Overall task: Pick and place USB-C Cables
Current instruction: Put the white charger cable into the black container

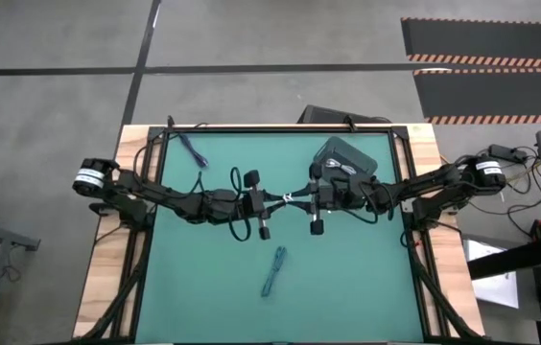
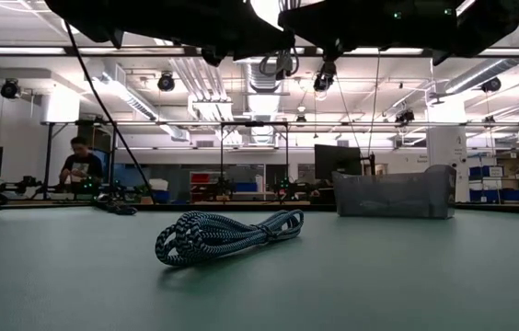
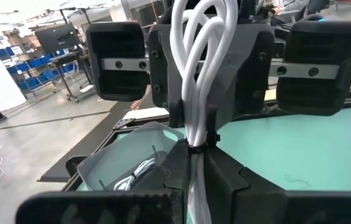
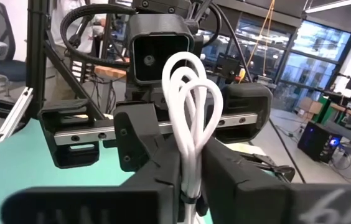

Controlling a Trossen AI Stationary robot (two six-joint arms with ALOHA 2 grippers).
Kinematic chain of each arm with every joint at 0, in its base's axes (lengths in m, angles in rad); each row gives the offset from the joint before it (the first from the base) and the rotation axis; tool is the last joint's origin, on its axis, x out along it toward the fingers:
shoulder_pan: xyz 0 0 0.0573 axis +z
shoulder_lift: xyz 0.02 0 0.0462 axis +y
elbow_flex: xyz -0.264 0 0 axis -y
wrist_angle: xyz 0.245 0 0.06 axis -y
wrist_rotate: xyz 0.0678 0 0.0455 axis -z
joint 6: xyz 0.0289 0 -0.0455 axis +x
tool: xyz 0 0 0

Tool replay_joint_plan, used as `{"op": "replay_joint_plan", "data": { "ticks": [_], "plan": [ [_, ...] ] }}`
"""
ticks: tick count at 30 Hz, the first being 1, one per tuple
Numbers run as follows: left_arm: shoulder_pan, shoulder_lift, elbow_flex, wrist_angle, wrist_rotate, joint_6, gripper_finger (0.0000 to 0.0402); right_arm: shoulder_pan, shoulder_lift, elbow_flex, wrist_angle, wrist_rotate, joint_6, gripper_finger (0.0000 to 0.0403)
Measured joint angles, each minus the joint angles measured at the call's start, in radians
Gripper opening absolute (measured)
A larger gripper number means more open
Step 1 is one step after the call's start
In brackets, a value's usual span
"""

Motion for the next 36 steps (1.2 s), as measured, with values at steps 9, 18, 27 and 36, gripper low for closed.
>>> {"op": "replay_joint_plan", "data": {
  "ticks": [9,18,27,36],
  "plan": [
    [0.0,0.0,-0.001,0.001,0.0,-0.026,0.0018,0.0,0.0,0.0,-0.002,0.0,0.003,0.0024],
    [0.0,0.0,-0.001,0.001,0.0,-0.027,0.0111,0.0,0.0,-0.001,-0.008,-0.002,0.003,0.0023],
    [-0.001,-0.001,-0.011,0.0,0.0,-0.027,0.017,0.0,-0.001,-0.002,-0.015,-0.001,0.003,0.0023],
    [-0.006,-0.112,-0.05,-0.153,0.001,-0.027,0.0171,0.0,-0.063,-0.002,-0.148,0.089,0.013,0.0023]
  ]
}}
